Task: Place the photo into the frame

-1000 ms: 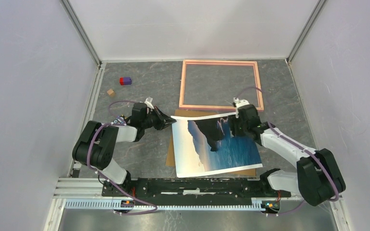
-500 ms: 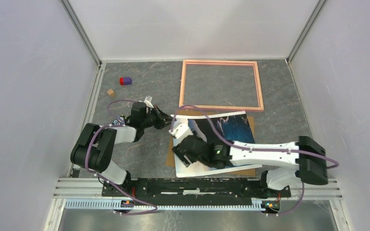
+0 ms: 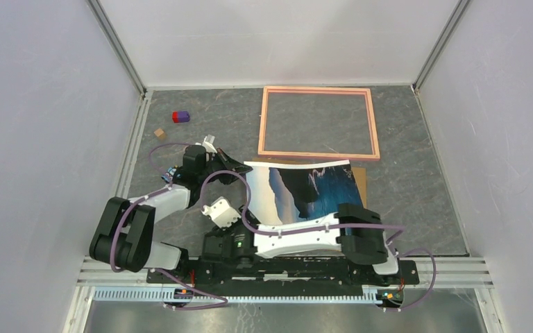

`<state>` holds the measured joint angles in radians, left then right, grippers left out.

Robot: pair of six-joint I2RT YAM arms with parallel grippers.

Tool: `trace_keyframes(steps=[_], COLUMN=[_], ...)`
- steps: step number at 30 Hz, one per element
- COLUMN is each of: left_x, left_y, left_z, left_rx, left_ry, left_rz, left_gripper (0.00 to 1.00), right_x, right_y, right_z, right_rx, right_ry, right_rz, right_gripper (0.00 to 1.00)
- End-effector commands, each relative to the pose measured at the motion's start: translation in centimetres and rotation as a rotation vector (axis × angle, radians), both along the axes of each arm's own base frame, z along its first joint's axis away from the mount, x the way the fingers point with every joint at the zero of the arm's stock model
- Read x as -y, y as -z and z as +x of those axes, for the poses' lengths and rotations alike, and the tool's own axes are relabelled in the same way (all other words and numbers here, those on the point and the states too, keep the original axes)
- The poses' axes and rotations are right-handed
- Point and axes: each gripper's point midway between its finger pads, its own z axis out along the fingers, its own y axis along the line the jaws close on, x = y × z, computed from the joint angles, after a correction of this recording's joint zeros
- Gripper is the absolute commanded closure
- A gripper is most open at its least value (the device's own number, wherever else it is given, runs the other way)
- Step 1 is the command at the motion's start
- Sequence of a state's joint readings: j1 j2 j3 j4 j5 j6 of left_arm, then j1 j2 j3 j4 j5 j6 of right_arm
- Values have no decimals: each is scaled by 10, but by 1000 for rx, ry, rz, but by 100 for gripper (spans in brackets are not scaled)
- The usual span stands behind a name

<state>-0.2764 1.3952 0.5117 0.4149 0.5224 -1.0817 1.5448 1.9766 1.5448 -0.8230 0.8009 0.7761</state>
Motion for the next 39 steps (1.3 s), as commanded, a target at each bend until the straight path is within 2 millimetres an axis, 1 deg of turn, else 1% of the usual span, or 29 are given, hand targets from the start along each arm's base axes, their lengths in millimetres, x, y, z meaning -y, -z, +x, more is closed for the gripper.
trace_keyframes(steps=[1, 4, 7, 14, 21, 25, 30, 32, 33, 34, 37, 39], left_x=[-2, -3, -3, -5, -12, -13, -14, -15, -17, -17, -20, -20], left_y=[-18, -21, -24, -38, -41, -42, -41, -40, -40, -39, -39, -40], left_z=[1, -1, -4, -6, -8, -7, -7, -8, -8, -8, -8, -8], left_rx=[-4, -2, -7, 29, 40, 43, 46, 46, 48, 48, 50, 52], left_ry=[-33, -38, -43, -44, -85, -92, -91, -90, -93, -96, -109, -107], left_rz=[-27, -27, -36, -40, -17, -14, -2, 13, 21, 29, 39, 37], left_gripper=[98, 98, 98, 98, 98, 98, 98, 98, 98, 98, 98, 98], right_x=[14, 21, 23, 33, 47, 49, 45, 47, 47, 47, 42, 39], right_y=[-11, -6, -7, -5, -8, -12, -22, -27, -28, -29, -29, -27], right_z=[14, 17, 20, 20, 16, 12, 8, 8, 9, 8, 7, 7], right_rx=[127, 154, 179, 188, 179, 169, 164, 165, 165, 159, 148, 143], right_ry=[113, 134, 154, 182, 206, 203, 192, 193, 193, 190, 175, 165], right_rz=[-62, -98, -121, -141, -146, -133, -111, -108, -104, -102, -93, -94], right_gripper=[27, 28, 29, 44, 51, 64, 78, 87, 89, 88, 70, 66])
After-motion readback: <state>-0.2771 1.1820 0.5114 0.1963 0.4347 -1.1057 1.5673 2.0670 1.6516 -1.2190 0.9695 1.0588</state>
